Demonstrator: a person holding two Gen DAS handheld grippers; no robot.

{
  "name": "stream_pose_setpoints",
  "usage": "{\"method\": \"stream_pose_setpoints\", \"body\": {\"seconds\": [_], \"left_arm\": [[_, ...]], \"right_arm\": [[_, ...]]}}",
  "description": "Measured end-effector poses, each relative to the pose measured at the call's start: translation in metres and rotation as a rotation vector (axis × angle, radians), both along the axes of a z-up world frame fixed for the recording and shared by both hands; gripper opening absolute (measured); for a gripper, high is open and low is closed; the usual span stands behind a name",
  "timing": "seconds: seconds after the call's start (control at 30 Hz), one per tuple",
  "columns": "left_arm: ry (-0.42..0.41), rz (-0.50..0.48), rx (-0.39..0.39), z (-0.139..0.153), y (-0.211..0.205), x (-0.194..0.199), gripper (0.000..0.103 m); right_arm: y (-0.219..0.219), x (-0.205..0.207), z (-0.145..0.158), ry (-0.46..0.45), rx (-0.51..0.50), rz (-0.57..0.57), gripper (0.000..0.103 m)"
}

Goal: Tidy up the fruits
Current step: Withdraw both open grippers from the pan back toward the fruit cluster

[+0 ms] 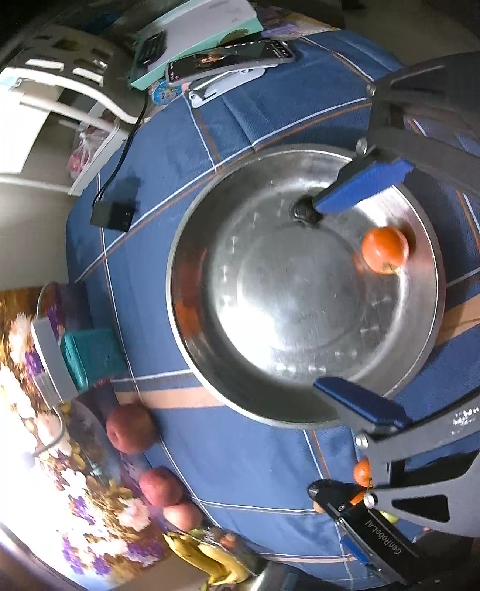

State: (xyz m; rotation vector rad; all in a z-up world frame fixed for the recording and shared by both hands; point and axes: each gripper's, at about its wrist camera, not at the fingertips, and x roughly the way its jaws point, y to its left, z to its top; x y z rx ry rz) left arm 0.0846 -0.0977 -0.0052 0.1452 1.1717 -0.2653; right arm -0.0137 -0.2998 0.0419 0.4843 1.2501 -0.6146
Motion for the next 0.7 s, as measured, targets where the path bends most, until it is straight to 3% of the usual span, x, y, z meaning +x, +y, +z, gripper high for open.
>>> {"method": "stream_pose_setpoints", "body": {"seconds": [0.43, 0.7], "left_arm": [[-0.063, -0.041, -0.018, 0.018, 0.025, -0.004, 0.103], [-0.095, 0.01, -0.032, 0.029, 0.054, -0.004, 0.103]], "right_arm": [[0.021, 0.003, 0.01, -0.088, -0.033, 0.031, 0.094], [0.041, 0.016, 0.016, -0.153, -0.012, 0.074, 0.094]]}}
